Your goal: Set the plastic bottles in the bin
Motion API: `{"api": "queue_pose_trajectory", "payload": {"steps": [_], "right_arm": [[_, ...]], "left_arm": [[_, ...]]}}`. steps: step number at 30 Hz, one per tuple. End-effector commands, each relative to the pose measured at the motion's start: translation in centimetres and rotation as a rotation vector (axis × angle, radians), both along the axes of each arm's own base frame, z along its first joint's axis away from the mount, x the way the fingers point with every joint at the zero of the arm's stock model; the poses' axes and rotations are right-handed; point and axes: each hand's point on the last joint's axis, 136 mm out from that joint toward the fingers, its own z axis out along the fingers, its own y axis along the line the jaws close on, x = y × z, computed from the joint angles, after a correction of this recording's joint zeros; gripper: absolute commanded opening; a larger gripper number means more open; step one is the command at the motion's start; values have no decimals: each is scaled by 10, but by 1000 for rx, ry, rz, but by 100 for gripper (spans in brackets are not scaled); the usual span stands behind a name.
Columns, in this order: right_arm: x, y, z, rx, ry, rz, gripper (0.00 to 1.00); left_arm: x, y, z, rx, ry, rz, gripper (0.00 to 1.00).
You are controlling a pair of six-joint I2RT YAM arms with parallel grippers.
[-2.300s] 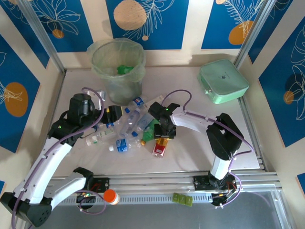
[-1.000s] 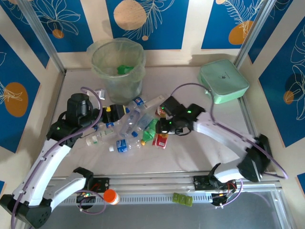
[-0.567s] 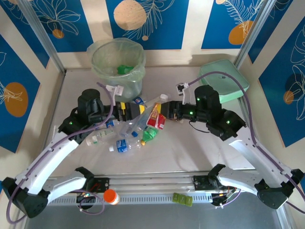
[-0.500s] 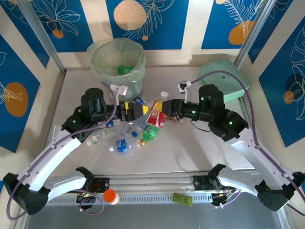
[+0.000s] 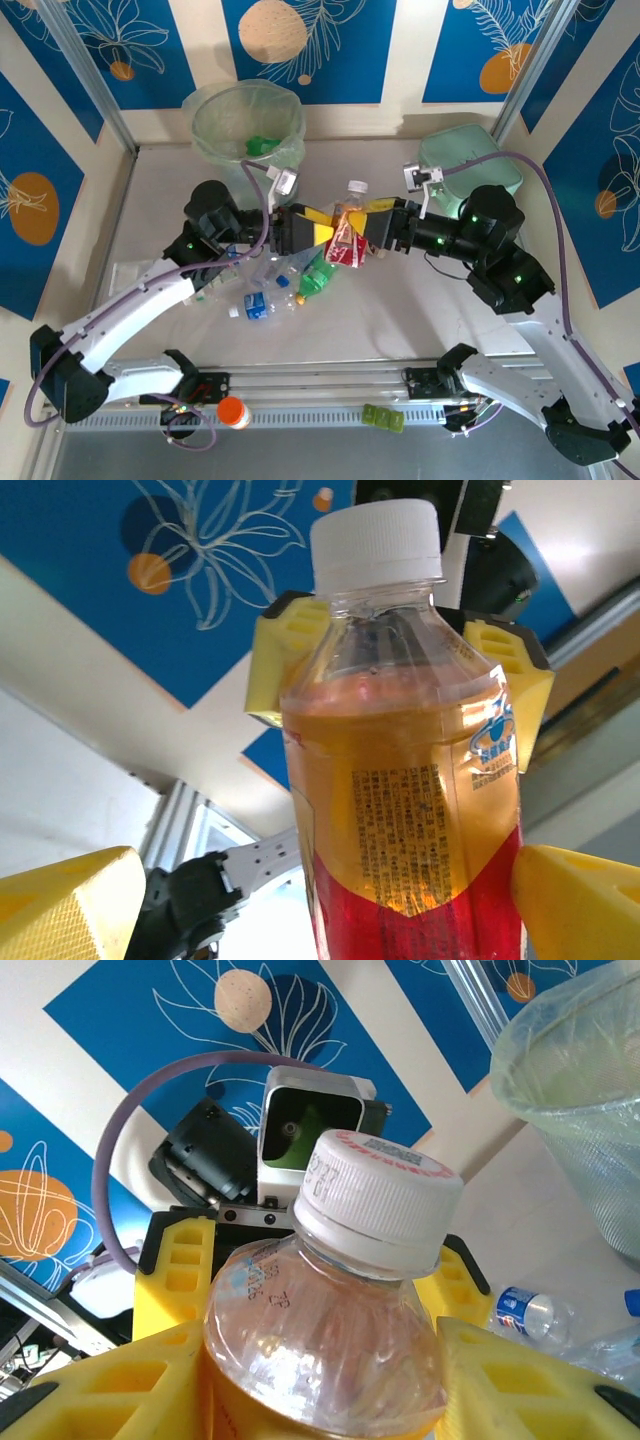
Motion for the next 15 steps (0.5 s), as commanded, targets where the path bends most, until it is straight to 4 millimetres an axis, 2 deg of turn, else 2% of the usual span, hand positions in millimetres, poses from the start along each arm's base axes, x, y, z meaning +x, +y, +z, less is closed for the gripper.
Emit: {"api": "queue_pose_trajectory", "payload": {"steps": [1,9,15], "right_arm": [[-5,4,4,18,-47,43,50],[-7,-1,0,-6,-76,29,50],[1,-8,-5,-39,-92,-31,50]], "left_arm": [[-22,-7,9,-51,-21,-107,94],[-24,-6,14,-81,-32,-94,92],[-28,-5,20,-110,-27,-126,93]]}}
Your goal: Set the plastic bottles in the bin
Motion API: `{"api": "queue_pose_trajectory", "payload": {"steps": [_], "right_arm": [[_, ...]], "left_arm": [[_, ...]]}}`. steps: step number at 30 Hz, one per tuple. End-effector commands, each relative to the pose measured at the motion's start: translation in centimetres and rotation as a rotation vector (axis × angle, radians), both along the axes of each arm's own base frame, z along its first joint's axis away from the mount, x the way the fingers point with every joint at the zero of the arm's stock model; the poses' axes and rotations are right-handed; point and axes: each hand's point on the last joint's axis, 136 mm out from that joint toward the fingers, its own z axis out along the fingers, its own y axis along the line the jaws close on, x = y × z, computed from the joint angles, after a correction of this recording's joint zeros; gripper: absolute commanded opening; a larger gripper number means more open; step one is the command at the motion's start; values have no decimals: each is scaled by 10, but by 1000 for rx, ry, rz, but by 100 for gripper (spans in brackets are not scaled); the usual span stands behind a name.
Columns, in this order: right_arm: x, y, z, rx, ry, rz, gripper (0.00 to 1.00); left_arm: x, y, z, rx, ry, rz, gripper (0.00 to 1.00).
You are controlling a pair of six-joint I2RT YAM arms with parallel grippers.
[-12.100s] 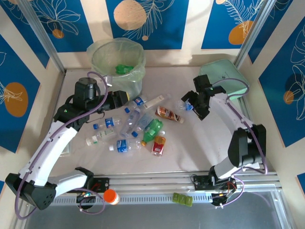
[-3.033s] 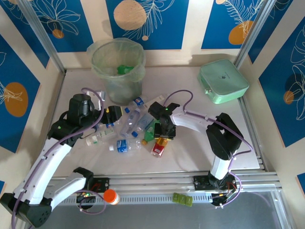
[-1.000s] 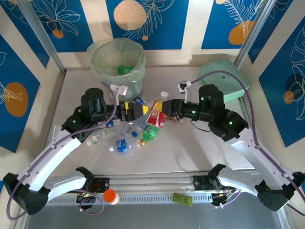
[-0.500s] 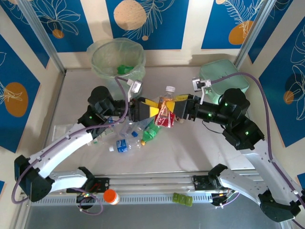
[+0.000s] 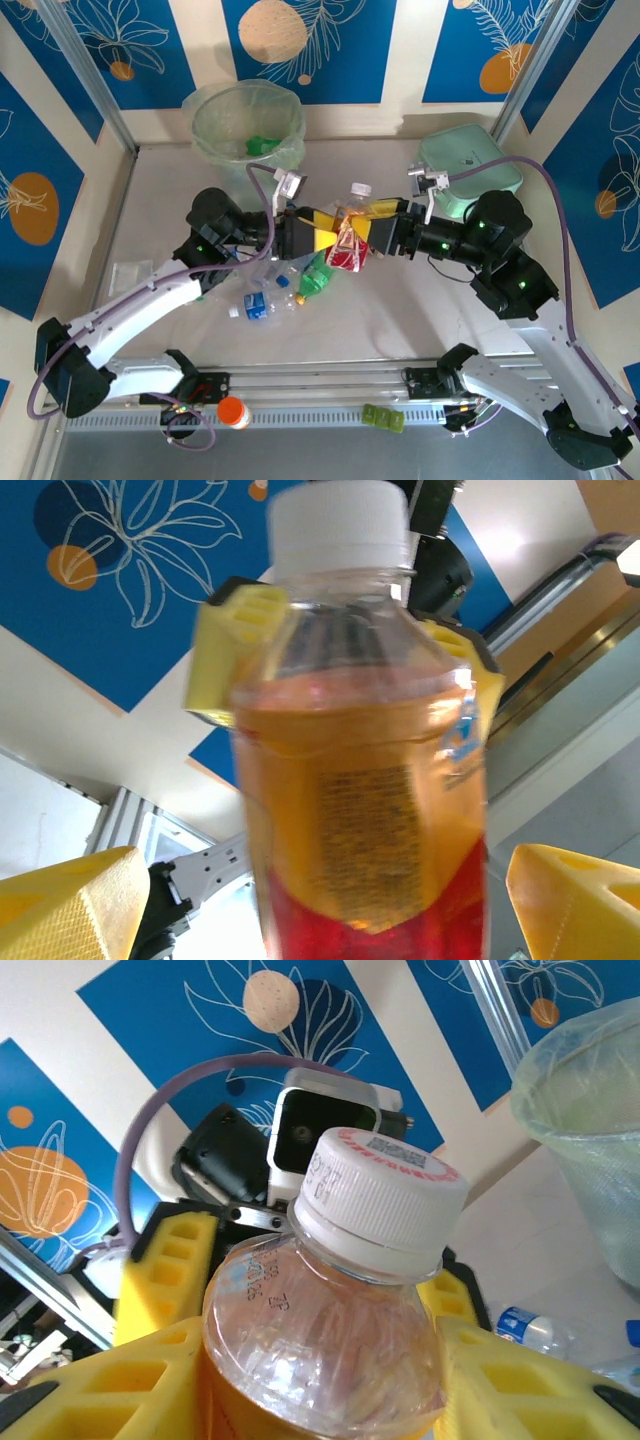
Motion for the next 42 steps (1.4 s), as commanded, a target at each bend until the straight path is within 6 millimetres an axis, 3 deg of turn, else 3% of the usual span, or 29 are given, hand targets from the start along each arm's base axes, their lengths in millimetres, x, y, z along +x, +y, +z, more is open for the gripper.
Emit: {"api": "queue_pose_trajectory", "payload": {"steps": [1,10,20,22,26,30,34,37,42], "right_arm": [[8,-3,-10,-33,-12,-41,50],[20,-2,-11,-35,-17,-75,50],[23,-3,-12,-38,-2,-85,56],[23,-3,-13,-38,3,-87,63],[22,-5,-10,-32,3,-92,89],[24,-11,-6,-38,2,-133,98],[39,-39,-5,-40,30,-333,98],[38,-62,-3,-55,-21,-448,97],[42,-90,-18,-135,-25,-597,95]], "left_arm": [[-11,-1,5,-31,-20,-48,94],[-11,-11,-12,5,-6,-75,92],[-12,-10,-15,21,-39,-57,61],[-12,-10,-15,19,-39,-55,58],[-10,-10,-15,19,-45,-42,55],[-2,-7,-11,8,-51,4,50],[23,1,-11,16,-32,93,49],[54,13,-11,37,-5,198,47],[121,44,-18,142,15,474,39]]}}
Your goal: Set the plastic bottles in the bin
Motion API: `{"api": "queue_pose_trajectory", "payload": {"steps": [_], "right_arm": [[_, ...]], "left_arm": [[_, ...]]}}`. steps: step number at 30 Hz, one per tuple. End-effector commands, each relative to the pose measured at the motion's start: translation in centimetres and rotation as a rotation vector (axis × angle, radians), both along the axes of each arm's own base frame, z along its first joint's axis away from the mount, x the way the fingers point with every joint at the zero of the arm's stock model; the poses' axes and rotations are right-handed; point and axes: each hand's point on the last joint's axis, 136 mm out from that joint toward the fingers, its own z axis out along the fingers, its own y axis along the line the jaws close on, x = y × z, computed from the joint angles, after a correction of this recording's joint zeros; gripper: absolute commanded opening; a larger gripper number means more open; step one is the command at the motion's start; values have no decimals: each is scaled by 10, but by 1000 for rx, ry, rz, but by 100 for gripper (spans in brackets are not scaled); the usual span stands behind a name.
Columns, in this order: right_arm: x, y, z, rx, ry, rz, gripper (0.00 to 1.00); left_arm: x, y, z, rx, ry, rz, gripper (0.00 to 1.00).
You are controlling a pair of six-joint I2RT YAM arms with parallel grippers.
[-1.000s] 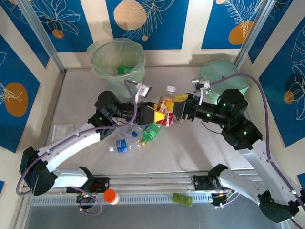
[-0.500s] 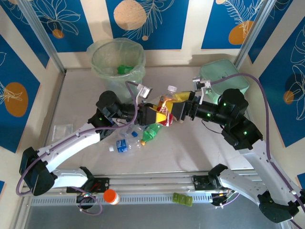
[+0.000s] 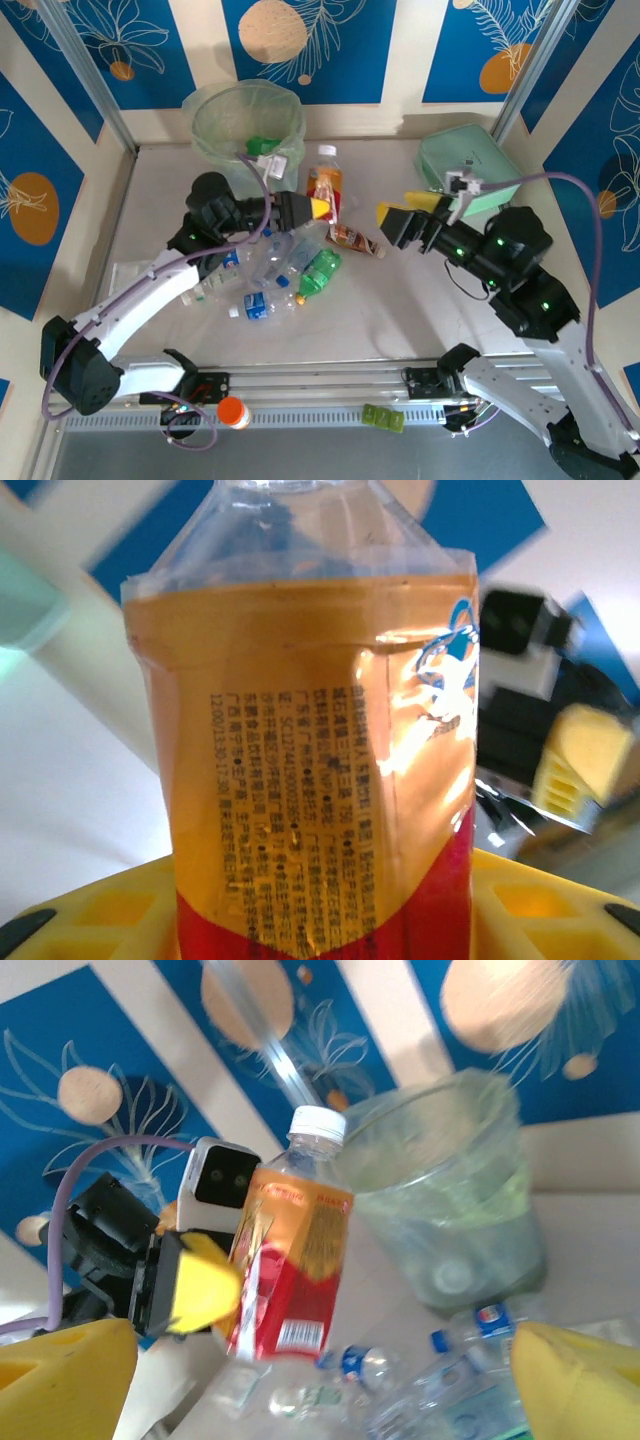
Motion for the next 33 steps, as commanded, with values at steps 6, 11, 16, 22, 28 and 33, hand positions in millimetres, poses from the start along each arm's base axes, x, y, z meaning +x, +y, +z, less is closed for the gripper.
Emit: {"api": "queue_pose_trajectory", "payload": {"steps": [6,11,16,22,28,33], "right_arm": [[24,-27,-50,-173,139,-203,95],[30,-21,-70,-187,211,-200,95],[33,-18,-87,-188,271,-201,95],[35,-22,-108,-195,335,-233,95],[38,-24,-126,-198,390,-263,95],[43,-15,-141,-207,421,-239,95]], "left_arm": [[101,68,8,324,-70,606,36],[156,110,12,483,54,913,30],[195,138,5,595,224,1115,20],[226,147,-23,632,424,1180,16],[252,149,-68,592,631,1172,13],[277,145,-87,565,659,1177,20]]}}
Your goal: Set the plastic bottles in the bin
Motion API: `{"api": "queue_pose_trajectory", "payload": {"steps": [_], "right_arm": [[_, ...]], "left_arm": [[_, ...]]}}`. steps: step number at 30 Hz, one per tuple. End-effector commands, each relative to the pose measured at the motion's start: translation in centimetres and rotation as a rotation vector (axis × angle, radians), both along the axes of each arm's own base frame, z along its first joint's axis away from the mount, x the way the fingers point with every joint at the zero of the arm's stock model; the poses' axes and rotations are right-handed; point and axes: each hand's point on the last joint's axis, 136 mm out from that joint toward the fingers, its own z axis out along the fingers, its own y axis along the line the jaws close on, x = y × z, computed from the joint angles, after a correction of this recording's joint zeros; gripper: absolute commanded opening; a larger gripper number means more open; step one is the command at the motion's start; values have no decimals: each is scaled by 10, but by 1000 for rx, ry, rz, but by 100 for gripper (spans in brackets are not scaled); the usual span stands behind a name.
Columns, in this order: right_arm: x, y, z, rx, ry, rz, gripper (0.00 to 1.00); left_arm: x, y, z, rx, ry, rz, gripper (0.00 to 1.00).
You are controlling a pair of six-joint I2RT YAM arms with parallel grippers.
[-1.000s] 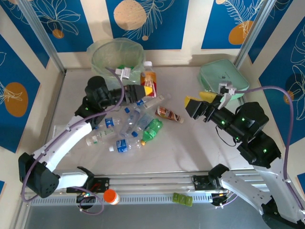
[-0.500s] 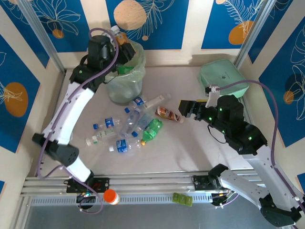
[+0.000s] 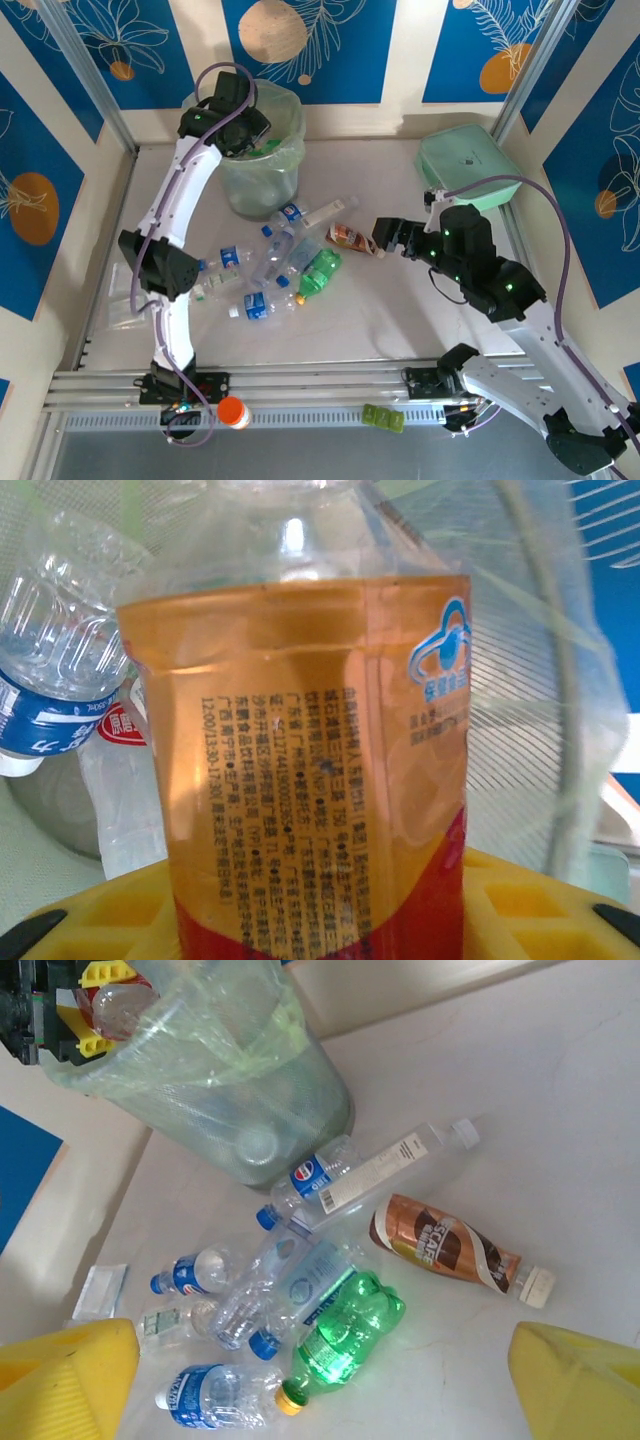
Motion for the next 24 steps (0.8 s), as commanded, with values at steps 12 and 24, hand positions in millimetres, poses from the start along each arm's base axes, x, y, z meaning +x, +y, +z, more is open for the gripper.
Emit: {"api": "queue_pose_trajectory", "payload": {"steps": [12,24], "right_arm": [[9,15,-37,-1,96,7,95],[9,13,-35,-23,94,10,95]], "left_arm": [[52,3,-33,-160,24,68,33],[58,3,-44,-187,45,50,65]]}}
